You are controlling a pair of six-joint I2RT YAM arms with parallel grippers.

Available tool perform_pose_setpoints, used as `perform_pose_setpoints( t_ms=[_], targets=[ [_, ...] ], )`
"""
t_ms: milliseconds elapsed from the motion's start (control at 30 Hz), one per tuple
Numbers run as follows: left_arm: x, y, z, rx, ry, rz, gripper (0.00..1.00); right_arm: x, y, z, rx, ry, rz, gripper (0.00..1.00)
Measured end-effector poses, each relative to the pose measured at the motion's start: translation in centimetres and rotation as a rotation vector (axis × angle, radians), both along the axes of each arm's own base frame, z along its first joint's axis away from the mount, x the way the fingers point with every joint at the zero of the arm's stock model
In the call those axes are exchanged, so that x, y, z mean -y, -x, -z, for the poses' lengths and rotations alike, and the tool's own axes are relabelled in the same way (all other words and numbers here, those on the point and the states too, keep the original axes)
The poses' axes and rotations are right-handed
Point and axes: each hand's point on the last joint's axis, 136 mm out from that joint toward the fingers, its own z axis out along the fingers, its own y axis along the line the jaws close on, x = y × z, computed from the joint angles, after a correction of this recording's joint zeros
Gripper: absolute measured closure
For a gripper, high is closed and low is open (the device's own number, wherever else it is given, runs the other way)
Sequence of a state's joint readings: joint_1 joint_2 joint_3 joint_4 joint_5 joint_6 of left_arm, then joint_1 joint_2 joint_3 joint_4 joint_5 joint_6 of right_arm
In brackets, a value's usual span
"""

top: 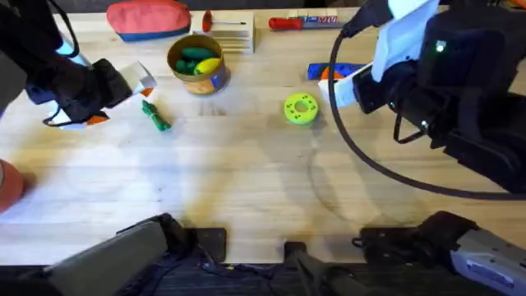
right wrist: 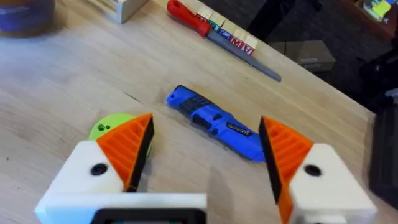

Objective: Pick up the gripper from the table and insert it into the empty holder that is missing its gripper. Then pick up a screw, insert it into the mounting hole, and use the screwdriver to tighten it. Finally, clean up the table by picking up the vegetable and placing it into the bucket.

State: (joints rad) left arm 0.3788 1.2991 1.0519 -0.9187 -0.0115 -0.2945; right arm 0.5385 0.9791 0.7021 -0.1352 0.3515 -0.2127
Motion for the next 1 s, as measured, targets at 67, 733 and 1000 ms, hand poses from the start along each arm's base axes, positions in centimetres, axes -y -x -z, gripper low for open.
perform_pose_setpoints(
  t_ms=[67, 733, 1000],
  targets=[
    [0.0, -1.0, 0.8, 0.007, 0.026, 0.01, 0.005, 0.0, 0.0, 0.0, -0.001, 0.0, 0.0, 0.007],
    [-0.3, -4.8, 10.5, -0.126, 0.167, 0.03, 0.169, 0.0, 0.0, 0.0, -0.001, 0.001, 0.0, 0.007],
    [0.1, -4.5, 10.6, -0.141, 0.189, 0.031, 0.982, 0.0, 0.0, 0.0, -0.001, 0.0, 0.0, 0.007]
  ],
)
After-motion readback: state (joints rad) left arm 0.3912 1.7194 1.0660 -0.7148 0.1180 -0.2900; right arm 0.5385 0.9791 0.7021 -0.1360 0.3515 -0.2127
